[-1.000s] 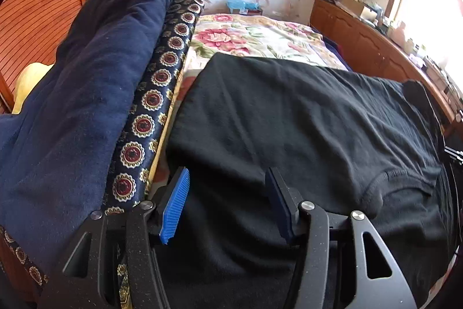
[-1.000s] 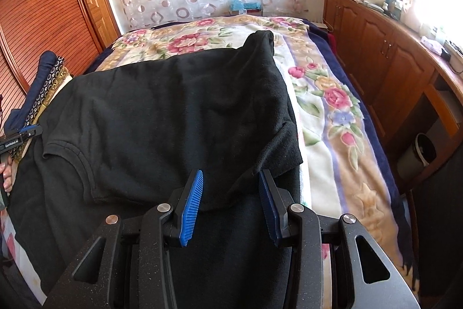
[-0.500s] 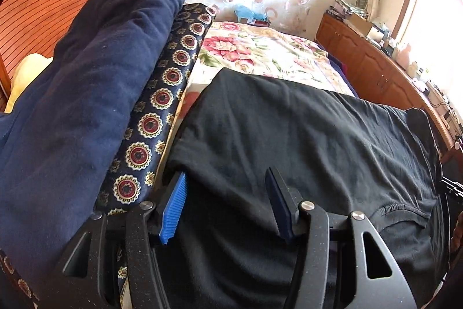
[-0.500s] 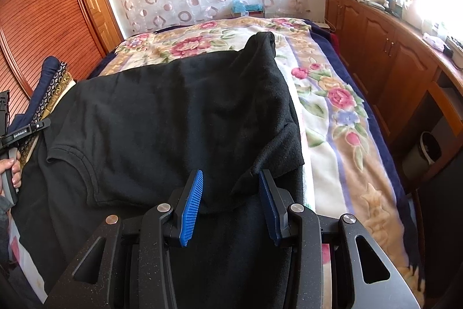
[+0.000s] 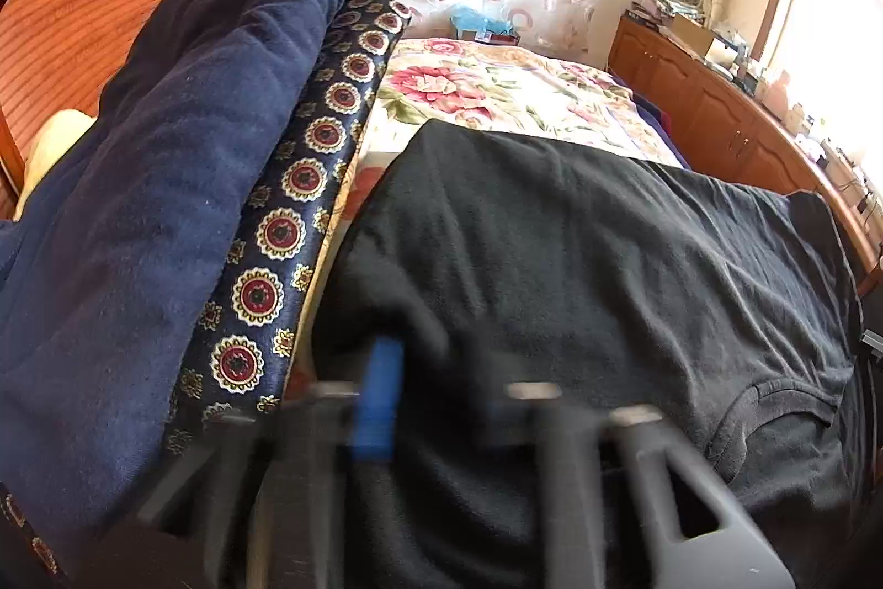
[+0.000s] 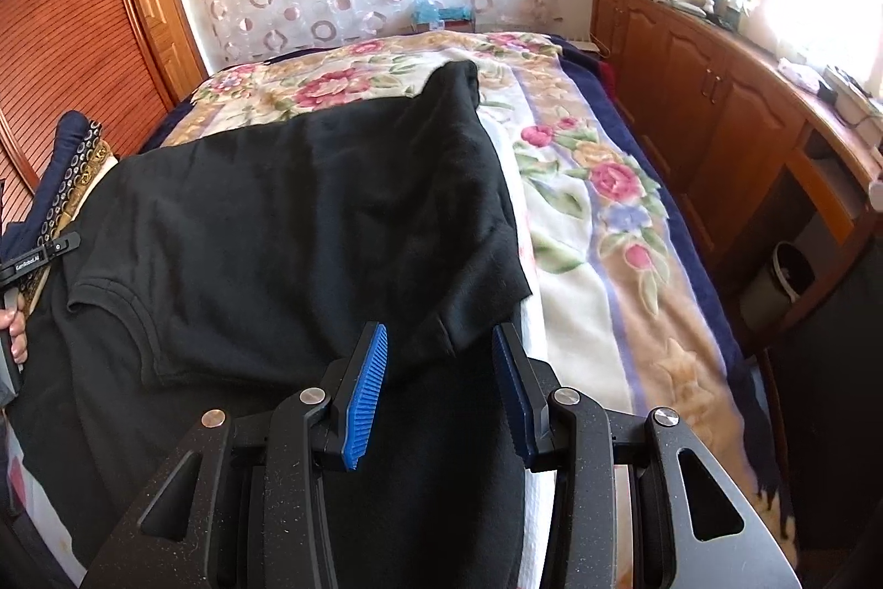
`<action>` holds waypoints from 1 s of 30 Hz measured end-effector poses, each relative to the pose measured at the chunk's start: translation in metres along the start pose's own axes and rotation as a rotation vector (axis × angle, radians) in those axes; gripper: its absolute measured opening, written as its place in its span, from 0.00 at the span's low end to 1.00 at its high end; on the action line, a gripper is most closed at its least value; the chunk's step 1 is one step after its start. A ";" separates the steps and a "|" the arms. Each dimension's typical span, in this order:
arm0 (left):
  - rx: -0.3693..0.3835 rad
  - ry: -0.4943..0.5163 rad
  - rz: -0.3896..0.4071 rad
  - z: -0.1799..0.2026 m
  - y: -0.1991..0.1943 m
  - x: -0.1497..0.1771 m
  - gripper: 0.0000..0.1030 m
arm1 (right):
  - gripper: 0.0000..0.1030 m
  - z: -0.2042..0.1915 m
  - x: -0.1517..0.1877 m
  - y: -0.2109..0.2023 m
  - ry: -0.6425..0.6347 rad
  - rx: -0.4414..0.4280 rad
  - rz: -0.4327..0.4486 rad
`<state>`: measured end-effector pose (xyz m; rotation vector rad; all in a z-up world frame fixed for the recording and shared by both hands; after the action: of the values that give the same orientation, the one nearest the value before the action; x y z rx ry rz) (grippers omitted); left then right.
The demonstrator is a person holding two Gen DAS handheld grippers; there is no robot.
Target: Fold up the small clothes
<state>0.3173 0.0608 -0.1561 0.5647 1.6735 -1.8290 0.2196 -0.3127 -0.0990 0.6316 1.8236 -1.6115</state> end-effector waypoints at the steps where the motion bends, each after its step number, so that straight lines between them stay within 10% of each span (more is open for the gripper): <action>1: 0.007 -0.002 0.000 0.000 0.000 0.000 0.08 | 0.40 -0.003 0.002 0.001 0.000 -0.019 -0.009; 9: 0.039 0.017 0.032 0.005 -0.011 0.001 0.04 | 0.40 -0.011 0.000 0.015 0.003 -0.033 -0.011; 13: 0.072 0.023 0.060 0.008 -0.020 0.001 0.04 | 0.06 -0.012 -0.008 0.020 -0.001 -0.037 0.006; 30: 0.155 0.006 0.260 0.005 -0.116 -0.022 0.04 | 0.05 -0.030 -0.031 -0.064 -0.056 -0.150 0.205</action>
<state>0.2554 0.0624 -0.0552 0.8143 1.3959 -1.7741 0.1923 -0.2909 -0.0305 0.6753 1.7579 -1.3326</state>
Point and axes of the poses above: each gripper's, at about its wrist camera, not at the fingertips, and y roughly the way its jaws point, z to its right, x to its underside, the point moved 7 cm from there along y, roughly the way its jaws point, and after that the axes turned 2 degrees about z, right-handed, at the moved point
